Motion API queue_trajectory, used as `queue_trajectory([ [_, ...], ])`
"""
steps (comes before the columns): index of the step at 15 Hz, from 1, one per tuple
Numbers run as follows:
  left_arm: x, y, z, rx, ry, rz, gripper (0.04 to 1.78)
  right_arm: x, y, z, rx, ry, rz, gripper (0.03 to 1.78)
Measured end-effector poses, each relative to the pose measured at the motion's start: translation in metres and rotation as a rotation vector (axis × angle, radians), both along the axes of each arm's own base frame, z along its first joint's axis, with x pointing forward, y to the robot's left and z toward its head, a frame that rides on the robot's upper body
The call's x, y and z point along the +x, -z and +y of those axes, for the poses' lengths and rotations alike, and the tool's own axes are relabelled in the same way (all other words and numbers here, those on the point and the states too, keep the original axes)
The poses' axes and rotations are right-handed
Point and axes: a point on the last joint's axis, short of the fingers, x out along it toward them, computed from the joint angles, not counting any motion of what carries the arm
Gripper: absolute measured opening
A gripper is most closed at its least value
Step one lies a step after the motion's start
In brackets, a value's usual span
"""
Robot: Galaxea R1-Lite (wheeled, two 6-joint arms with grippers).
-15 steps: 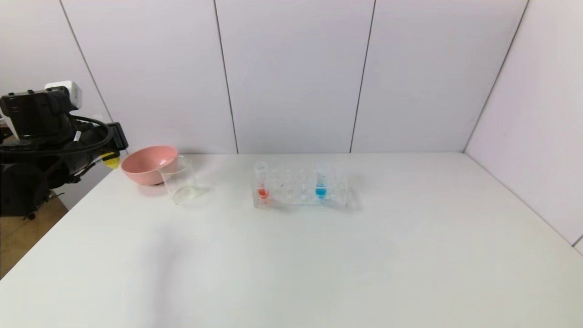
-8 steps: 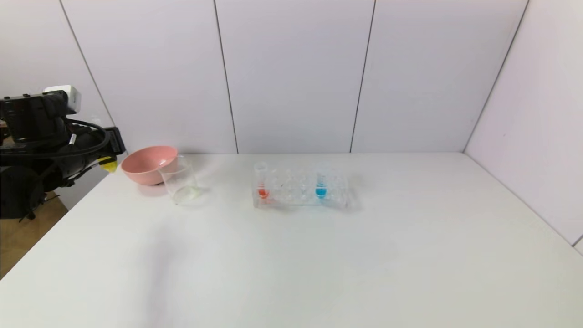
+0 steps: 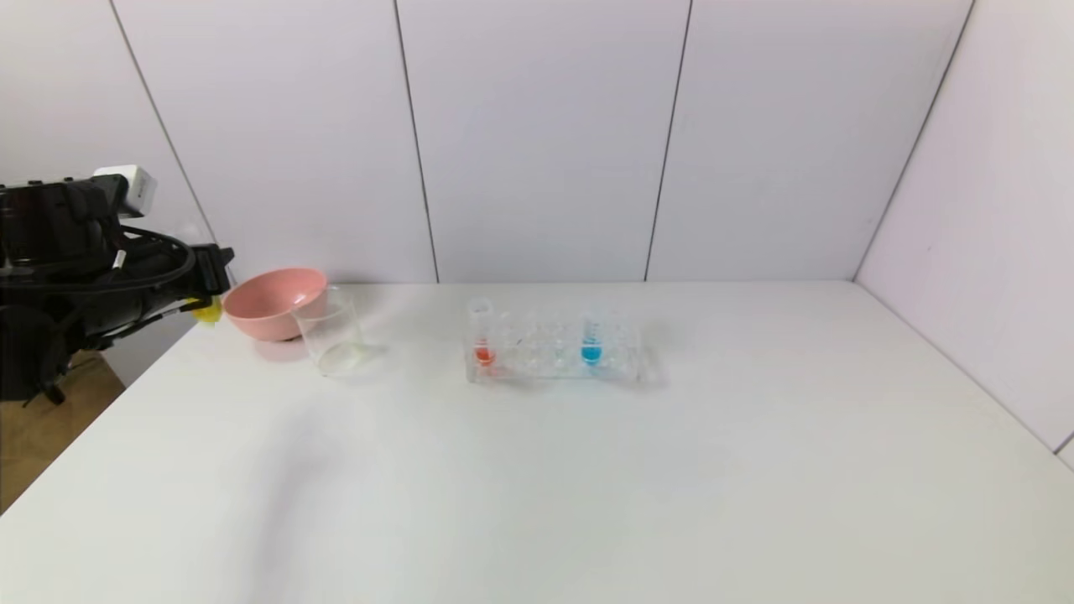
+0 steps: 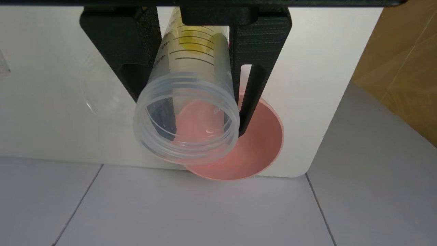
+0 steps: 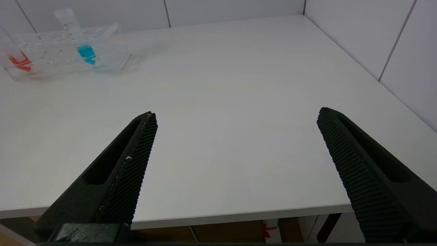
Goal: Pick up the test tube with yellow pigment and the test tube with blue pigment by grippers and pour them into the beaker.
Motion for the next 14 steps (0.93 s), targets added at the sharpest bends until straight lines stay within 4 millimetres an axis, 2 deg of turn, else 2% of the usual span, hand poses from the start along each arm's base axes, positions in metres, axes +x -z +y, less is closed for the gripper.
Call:
queue_trajectory([
  [4, 0.003, -0.015, 0.007, 0.082, 0.221, 0.086, 0.54, 0.0, 0.0, 0.0, 0.0, 0.0, 0.0, 1.71],
  [8, 0.008, -0.031, 0.009, 0.207, 0.32, 0.218, 0.54, 0.0, 0.0, 0.0, 0.0, 0.0, 0.0, 1.71],
  [14, 0.023, -0.041, 0.012, 0.409, 0.427, 0.304, 0.54, 0.0, 0.0, 0.0, 0.0, 0.0, 0.0, 1.71],
])
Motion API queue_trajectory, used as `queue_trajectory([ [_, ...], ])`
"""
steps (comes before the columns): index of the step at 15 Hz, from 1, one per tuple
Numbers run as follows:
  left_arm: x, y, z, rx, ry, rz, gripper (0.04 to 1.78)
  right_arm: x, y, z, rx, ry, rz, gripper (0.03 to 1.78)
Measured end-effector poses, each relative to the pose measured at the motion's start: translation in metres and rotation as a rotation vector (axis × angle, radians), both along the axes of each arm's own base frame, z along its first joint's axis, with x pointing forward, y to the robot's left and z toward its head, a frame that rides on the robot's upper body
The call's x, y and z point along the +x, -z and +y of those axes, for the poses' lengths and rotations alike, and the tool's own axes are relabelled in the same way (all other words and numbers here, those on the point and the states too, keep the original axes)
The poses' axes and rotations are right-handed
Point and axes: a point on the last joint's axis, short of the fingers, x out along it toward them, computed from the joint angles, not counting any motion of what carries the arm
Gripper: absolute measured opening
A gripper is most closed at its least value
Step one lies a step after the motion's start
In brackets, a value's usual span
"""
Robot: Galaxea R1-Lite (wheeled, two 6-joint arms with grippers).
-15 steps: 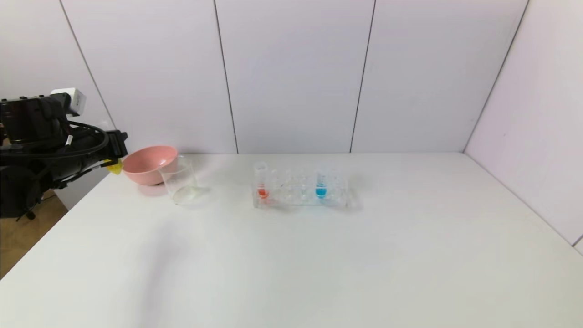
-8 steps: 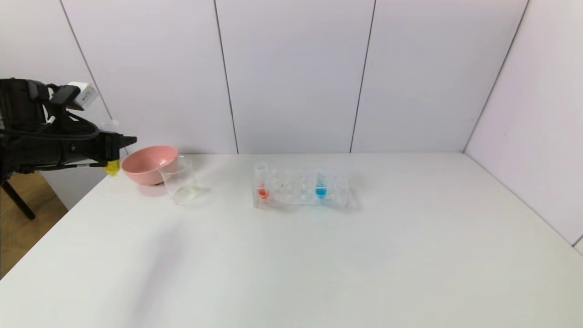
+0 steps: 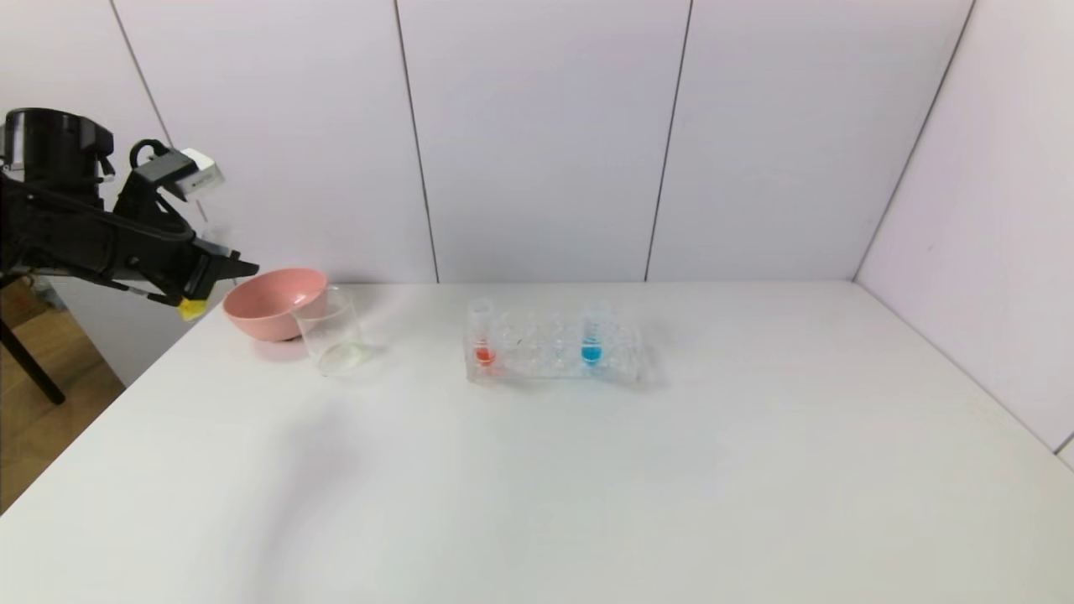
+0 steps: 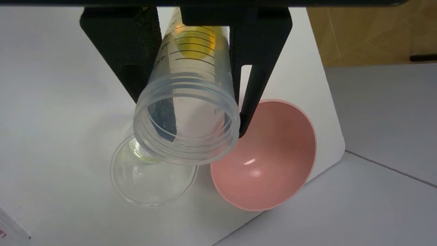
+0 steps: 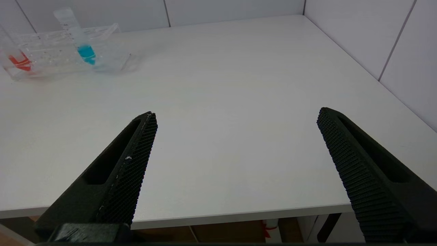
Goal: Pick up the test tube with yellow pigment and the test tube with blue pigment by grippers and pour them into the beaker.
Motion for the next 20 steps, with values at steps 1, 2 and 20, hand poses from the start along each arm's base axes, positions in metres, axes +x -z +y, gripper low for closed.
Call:
queue_trajectory([
  [1, 0.002, -0.003, 0.0, 0.026, 0.018, 0.011, 0.54, 0.0, 0.0, 0.0, 0.0, 0.0, 0.0, 1.71],
  [2, 0.003, -0.006, 0.001, 0.056, 0.041, 0.022, 0.54, 0.0, 0.0, 0.0, 0.0, 0.0, 0.0, 1.71],
  [20, 0.036, 0.0, 0.007, 0.438, 0.327, 0.163, 0.54, 0.0, 0.0, 0.0, 0.0, 0.0, 0.0, 1.71],
])
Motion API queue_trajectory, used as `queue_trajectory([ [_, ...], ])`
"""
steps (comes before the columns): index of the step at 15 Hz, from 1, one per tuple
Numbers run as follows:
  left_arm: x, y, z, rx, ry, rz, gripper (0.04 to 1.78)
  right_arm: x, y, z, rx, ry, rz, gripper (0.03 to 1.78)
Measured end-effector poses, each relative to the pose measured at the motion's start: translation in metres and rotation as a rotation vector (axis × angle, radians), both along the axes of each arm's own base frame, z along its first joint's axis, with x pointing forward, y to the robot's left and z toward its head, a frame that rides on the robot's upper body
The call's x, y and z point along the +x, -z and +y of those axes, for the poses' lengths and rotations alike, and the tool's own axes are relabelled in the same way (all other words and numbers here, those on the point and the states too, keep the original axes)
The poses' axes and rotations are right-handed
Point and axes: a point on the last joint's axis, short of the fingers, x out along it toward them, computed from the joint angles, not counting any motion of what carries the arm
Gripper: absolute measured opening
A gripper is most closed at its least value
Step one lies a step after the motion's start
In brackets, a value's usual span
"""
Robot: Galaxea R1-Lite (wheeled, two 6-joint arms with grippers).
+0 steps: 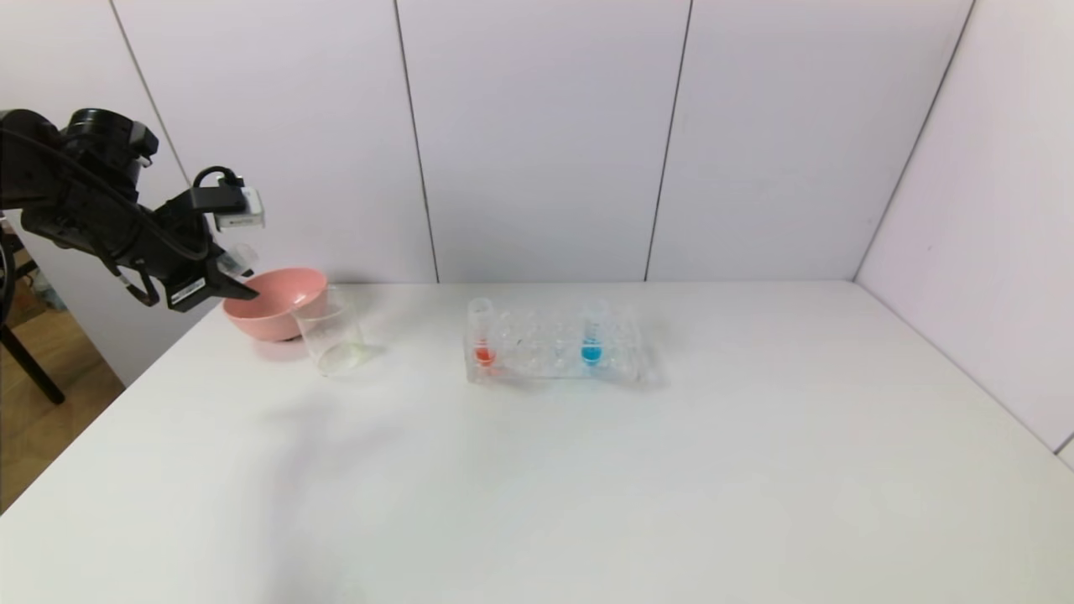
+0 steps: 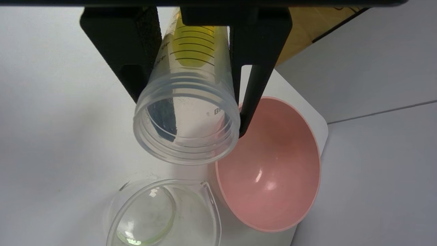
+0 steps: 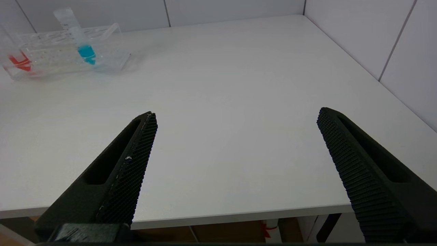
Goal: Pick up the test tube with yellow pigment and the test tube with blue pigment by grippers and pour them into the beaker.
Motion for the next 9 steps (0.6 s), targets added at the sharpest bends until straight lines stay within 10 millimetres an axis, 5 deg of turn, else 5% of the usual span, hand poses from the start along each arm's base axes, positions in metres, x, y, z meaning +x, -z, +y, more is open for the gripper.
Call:
queue_trajectory([
  [9, 0.012, 0.005, -0.017, 0.142, 0.038, -0.025, 0.54, 0.0, 0.0, 0.0, 0.0, 0.0, 0.0, 1.71],
])
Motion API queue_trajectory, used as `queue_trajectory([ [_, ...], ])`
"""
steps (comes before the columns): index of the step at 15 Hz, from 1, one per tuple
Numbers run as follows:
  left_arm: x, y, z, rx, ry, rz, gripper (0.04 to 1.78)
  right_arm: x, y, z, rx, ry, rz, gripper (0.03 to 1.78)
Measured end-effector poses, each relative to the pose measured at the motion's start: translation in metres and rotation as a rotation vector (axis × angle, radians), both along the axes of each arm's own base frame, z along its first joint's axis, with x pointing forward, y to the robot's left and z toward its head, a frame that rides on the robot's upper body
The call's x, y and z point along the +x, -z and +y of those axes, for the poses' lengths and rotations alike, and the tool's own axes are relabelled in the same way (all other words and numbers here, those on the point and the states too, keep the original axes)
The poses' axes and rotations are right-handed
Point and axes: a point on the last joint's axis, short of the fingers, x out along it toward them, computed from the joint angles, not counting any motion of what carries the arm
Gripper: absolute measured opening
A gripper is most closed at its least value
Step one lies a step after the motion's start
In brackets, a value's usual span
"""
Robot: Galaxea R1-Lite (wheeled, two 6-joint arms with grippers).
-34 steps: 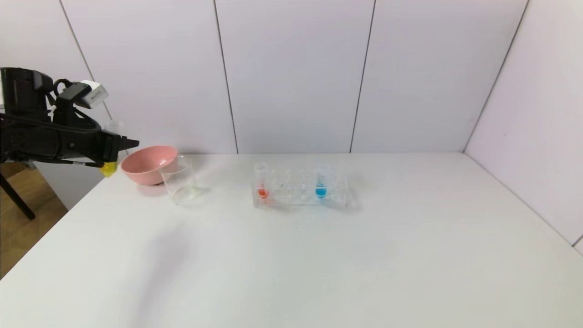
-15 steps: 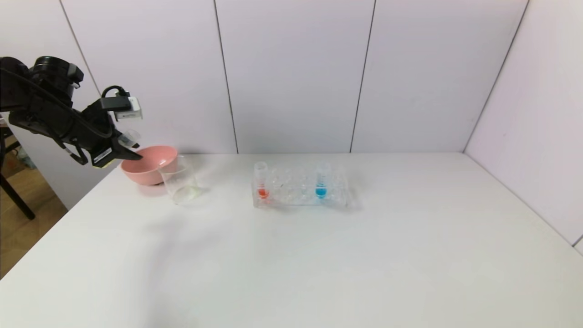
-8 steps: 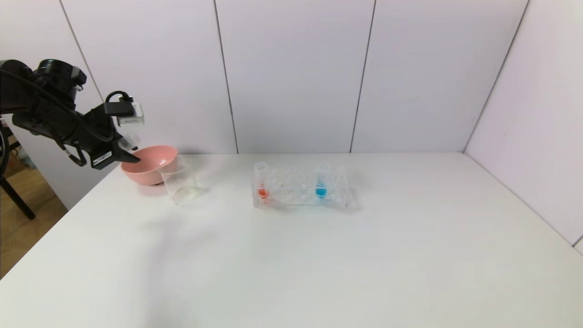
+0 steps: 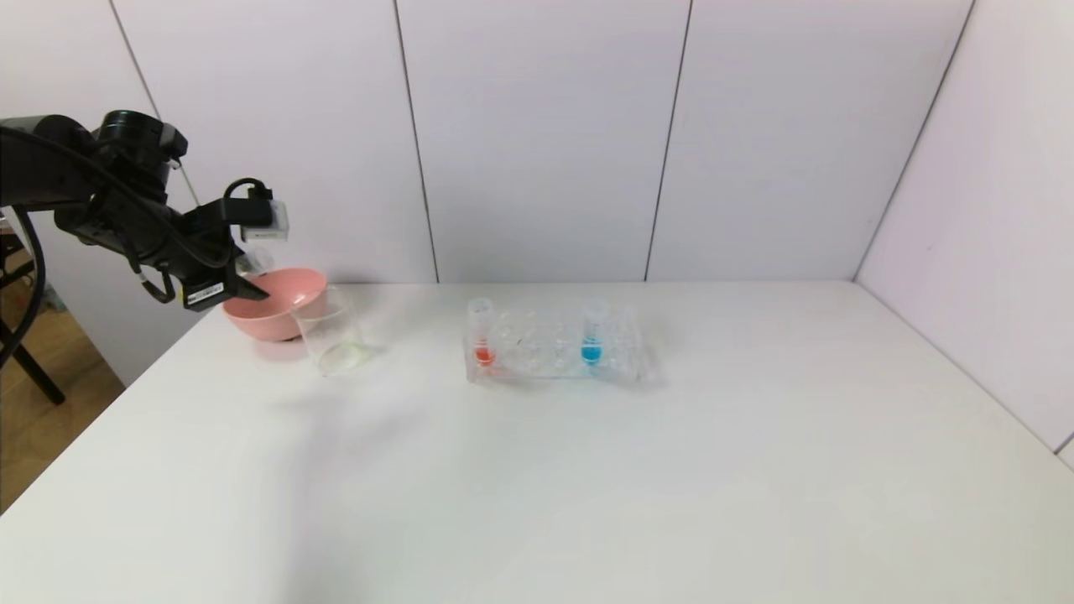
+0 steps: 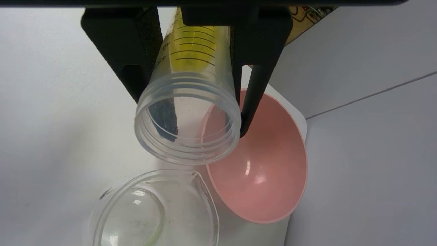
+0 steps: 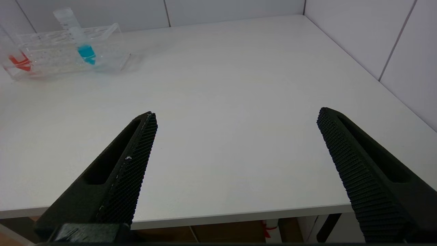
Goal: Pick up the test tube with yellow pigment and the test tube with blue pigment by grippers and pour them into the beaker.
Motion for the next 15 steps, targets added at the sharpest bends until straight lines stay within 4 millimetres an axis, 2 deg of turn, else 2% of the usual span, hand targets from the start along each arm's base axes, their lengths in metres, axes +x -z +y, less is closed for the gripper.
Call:
queue_trajectory([
  [8, 0.015, 0.012, -0.011, 0.175, -0.032, -0.001, 0.54, 0.0, 0.0, 0.0, 0.0, 0.0, 0.0, 1.71],
  [15, 0.024, 0.02, -0.022, 0.233, -0.028, -0.009, 0.54, 0.0, 0.0, 0.0, 0.0, 0.0, 0.0, 1.71],
])
